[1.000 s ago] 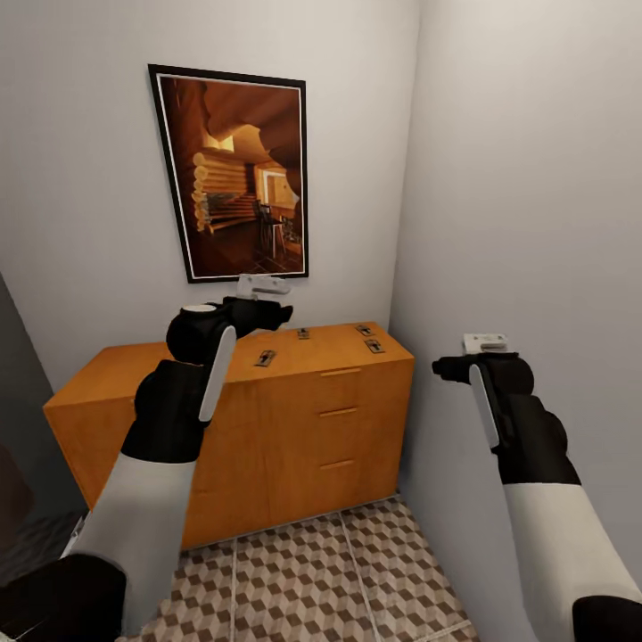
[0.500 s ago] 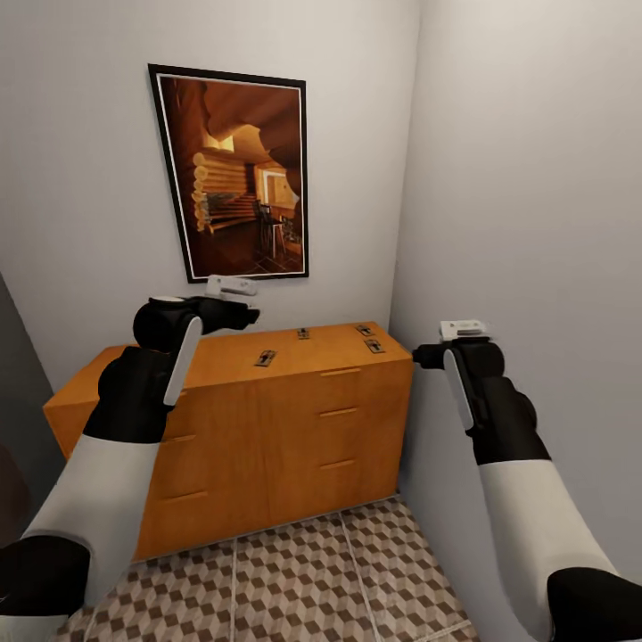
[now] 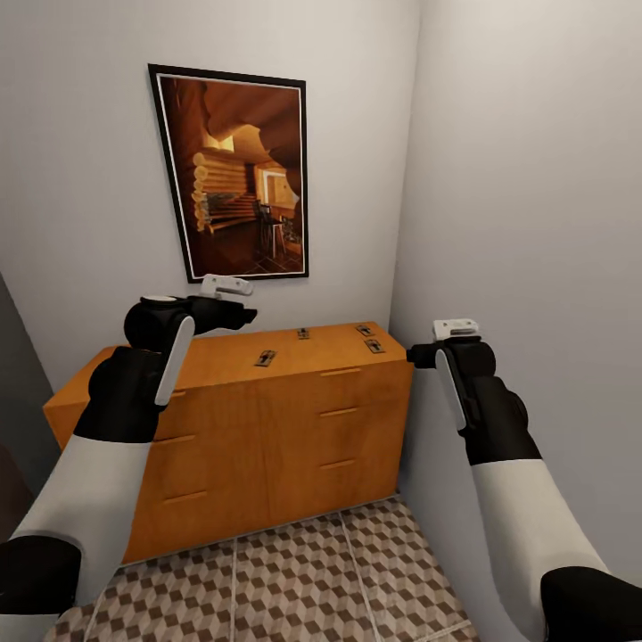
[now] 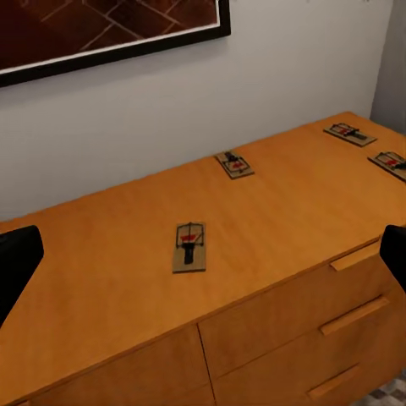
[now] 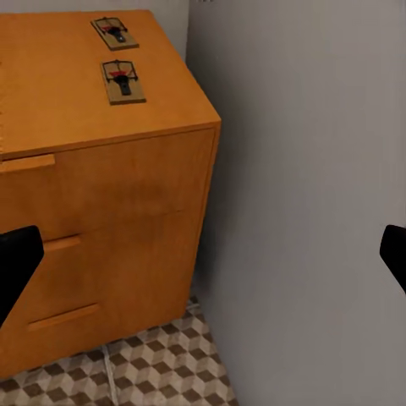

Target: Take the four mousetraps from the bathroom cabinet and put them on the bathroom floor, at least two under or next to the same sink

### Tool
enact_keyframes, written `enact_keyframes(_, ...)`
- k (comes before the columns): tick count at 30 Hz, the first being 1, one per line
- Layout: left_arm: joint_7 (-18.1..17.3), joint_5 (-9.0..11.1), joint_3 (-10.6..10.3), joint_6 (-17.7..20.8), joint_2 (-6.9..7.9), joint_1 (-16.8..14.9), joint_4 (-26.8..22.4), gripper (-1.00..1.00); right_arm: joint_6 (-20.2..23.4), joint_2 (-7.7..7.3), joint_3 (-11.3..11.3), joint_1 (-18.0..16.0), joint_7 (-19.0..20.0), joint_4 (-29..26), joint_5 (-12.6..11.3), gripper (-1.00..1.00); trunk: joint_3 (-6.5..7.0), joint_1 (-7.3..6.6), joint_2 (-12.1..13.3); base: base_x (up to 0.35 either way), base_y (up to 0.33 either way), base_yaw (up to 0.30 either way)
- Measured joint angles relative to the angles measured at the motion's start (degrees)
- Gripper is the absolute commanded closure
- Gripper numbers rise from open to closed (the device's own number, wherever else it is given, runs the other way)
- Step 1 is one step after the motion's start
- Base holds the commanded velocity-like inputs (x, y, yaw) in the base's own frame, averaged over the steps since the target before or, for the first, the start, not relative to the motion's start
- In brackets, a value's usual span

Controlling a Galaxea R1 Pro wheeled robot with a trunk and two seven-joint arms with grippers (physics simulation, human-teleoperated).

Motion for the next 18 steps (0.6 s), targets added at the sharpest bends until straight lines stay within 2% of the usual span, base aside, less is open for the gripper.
enact_keyframes(11,-0.2,0.1,0.2,-0.1,-0.29,-0.7,-0.7,-1.00,0.0,0.31,0.2,0.0,-1.1,-0.1,0.9,-1.00,0.00,0.00,0.0,0.000,0.000,0.000)
enact_keyframes(18,-0.1,0.1,0.2,-0.1,-0.93,-0.6,0.9,-1.00,0.0,0.31,0.2,0.0,-1.1,1.1,1.4,-1.00,0.00,0.00,0.0,0.002,0.000,0.000)
